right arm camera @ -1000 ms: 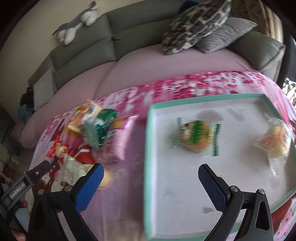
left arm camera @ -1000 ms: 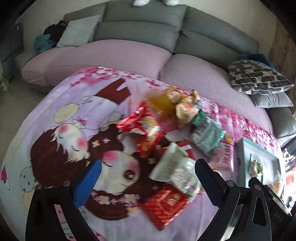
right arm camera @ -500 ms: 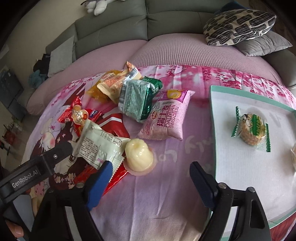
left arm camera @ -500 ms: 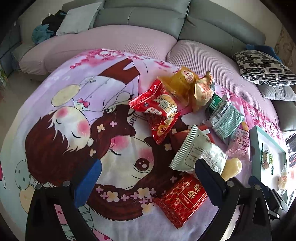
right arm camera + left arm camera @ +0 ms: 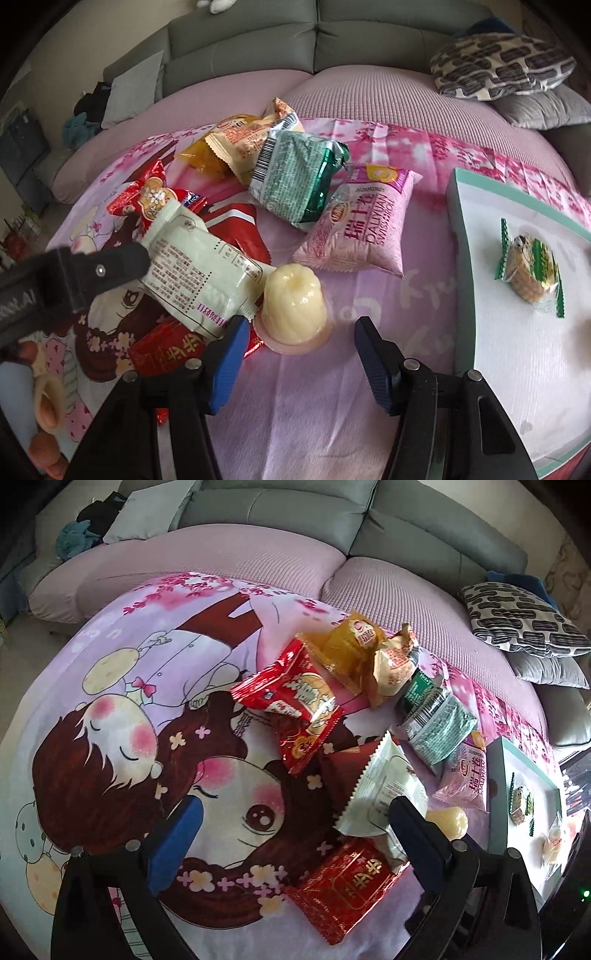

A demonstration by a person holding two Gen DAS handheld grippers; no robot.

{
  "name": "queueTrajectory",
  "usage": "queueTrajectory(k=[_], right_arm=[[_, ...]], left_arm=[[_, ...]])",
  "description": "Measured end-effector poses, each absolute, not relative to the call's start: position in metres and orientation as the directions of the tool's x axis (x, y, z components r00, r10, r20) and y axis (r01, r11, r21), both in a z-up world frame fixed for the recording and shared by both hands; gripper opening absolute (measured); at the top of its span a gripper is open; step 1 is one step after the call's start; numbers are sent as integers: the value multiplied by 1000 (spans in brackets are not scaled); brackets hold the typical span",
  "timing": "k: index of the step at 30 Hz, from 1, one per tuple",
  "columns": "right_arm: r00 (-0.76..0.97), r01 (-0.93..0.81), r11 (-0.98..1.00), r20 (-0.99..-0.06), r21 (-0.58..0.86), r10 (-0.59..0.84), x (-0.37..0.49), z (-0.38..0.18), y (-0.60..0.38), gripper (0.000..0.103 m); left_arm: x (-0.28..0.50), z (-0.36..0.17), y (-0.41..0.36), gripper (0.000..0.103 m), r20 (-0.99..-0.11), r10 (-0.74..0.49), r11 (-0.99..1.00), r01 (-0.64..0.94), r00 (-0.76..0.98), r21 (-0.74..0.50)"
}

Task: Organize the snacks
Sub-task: 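Grasp the white pastry packet with the left tool while the right tool approaches the jelly cup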

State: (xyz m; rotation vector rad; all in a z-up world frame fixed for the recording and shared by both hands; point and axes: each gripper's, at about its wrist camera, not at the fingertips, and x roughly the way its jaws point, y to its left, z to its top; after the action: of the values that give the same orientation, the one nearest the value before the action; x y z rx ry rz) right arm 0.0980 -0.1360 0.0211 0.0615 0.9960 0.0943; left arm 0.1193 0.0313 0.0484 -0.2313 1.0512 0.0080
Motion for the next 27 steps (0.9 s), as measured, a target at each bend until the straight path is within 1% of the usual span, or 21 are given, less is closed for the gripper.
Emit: queueTrajectory(k=[5,8,9,13,19,27], right_arm=[[557,-65,996,-826,69,93,98,20,-132,62],[558,-45,995,-824,85,95,99,20,-138,55],[559,-40,996,-824,85,93,100,20,-139,51],[562,-24,997,-824,75,76,98,22,-147,44],[555,-33,998,-829,61,69,95,23,-148,44],[549,-42,996,-831,78,89,88,23,-152,43]], left_arm=[[123,46,26,101,-864,-126,973,-108,488,-203],[125,41,21,101,-871,-134,973,-104,473,-206],[126,41,19,101,-872,-136,973,-103,471,-207],[128,40,11,101,-870,-160,969,-92,467,-228],[130,36,-7,100,-874,-176,971,-64,453,-229],[136,25,-17,100,-885,-193,962,-94,423,-255]])
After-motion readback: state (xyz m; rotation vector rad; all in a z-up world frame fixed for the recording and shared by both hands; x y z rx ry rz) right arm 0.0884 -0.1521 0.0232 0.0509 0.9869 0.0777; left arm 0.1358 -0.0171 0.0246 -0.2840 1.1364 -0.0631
